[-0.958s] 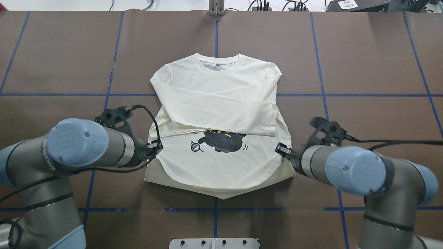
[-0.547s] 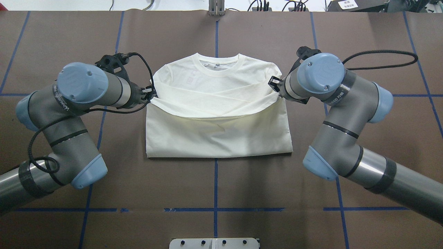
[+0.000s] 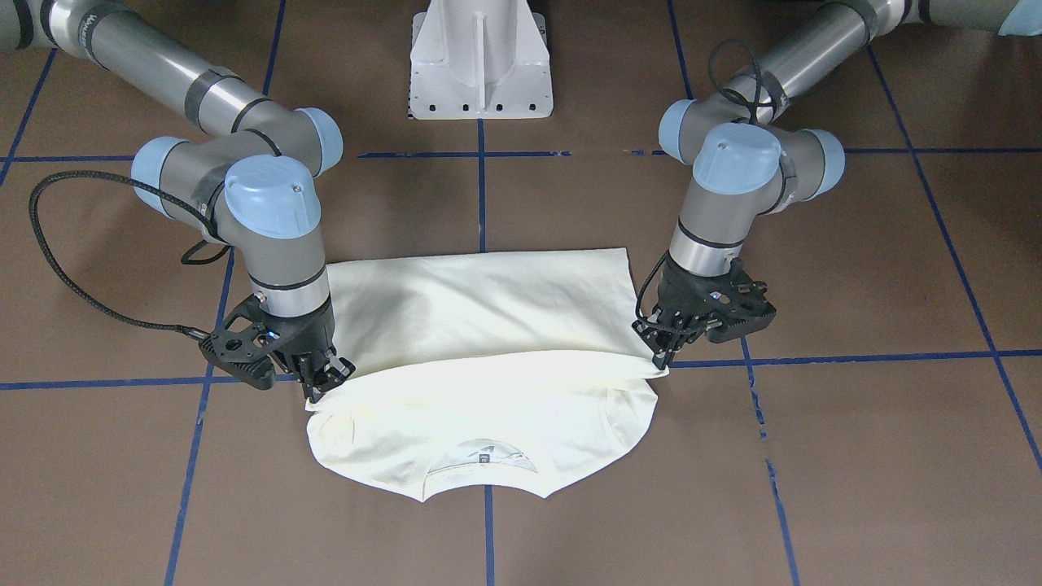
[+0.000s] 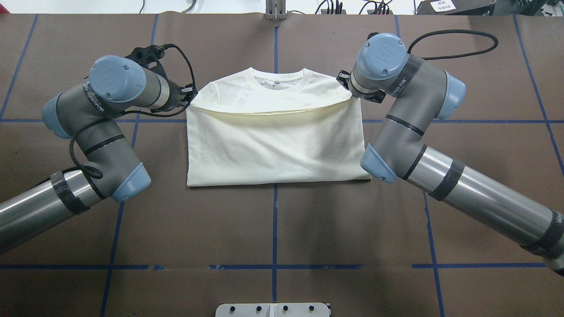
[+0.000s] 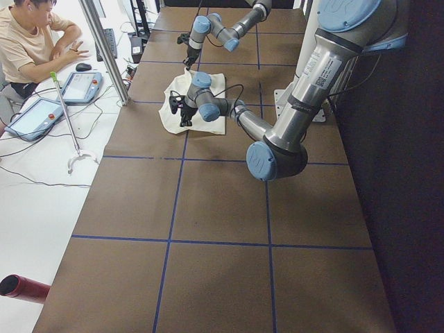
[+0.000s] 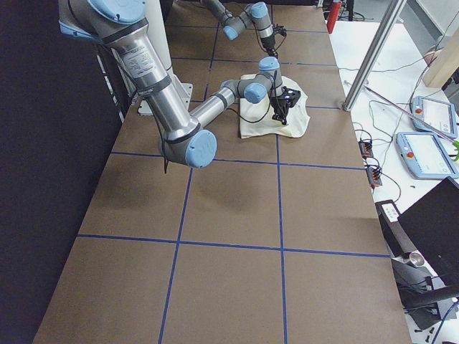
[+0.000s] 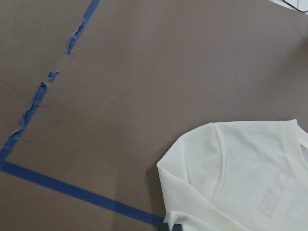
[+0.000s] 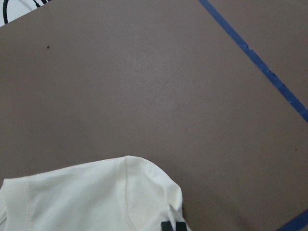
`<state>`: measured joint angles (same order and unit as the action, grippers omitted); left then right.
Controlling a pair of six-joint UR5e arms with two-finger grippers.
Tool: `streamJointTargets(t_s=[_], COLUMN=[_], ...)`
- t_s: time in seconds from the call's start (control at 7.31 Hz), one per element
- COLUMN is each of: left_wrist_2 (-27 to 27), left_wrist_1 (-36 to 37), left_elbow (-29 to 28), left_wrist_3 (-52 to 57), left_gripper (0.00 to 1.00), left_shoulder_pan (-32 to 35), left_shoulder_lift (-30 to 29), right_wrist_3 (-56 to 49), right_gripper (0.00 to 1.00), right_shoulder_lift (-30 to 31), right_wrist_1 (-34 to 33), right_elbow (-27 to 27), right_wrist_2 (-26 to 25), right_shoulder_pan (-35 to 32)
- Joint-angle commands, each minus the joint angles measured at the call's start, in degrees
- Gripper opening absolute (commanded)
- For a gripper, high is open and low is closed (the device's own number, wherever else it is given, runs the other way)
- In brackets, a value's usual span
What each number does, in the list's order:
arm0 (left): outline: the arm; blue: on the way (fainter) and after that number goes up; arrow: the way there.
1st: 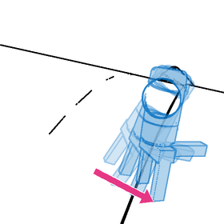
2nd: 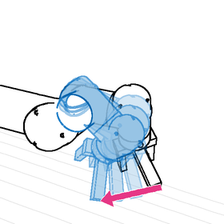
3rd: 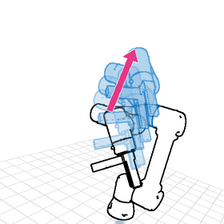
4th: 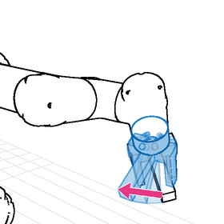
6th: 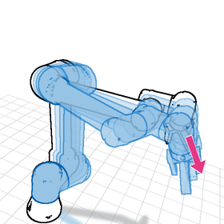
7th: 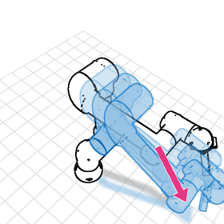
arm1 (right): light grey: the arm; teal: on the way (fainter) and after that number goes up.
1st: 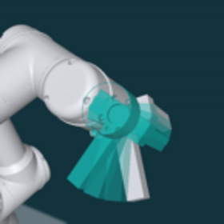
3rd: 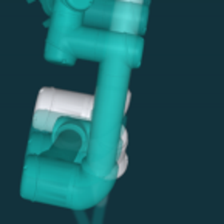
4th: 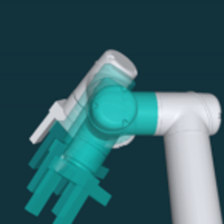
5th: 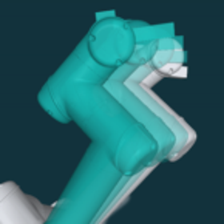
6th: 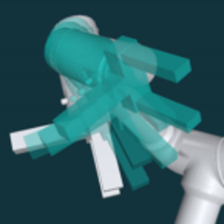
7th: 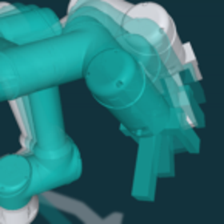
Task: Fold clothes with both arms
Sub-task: 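Release the hem and raise both grippers away from the folded shirt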
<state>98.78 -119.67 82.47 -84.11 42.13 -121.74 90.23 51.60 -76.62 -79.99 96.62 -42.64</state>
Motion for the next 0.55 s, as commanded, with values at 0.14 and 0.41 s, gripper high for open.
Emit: streamJointTargets(t_s=[0.14,0.41], left_wrist_2=[-2.1,-2.1], left_wrist_1=[-4.43,-4.43], left_elbow=[-5.21,-5.21], left_wrist_3=[0.08,-0.09], left_gripper=[0.0,0.04], left_shoulder_pan=[0.15,0.15], left_shoulder_lift=[-0.86,-1.65], right_wrist_3=[-1.02,-1.02], right_gripper=[0.0,0.0], right_shoulder_lift=[-1.41,-1.85], right_wrist_1=[1.91,2.0], right_elbow=[4.92,5.72], right_wrist_2=[-0.21,-0.12], right_shoulder_pan=[-0.78,-0.52])
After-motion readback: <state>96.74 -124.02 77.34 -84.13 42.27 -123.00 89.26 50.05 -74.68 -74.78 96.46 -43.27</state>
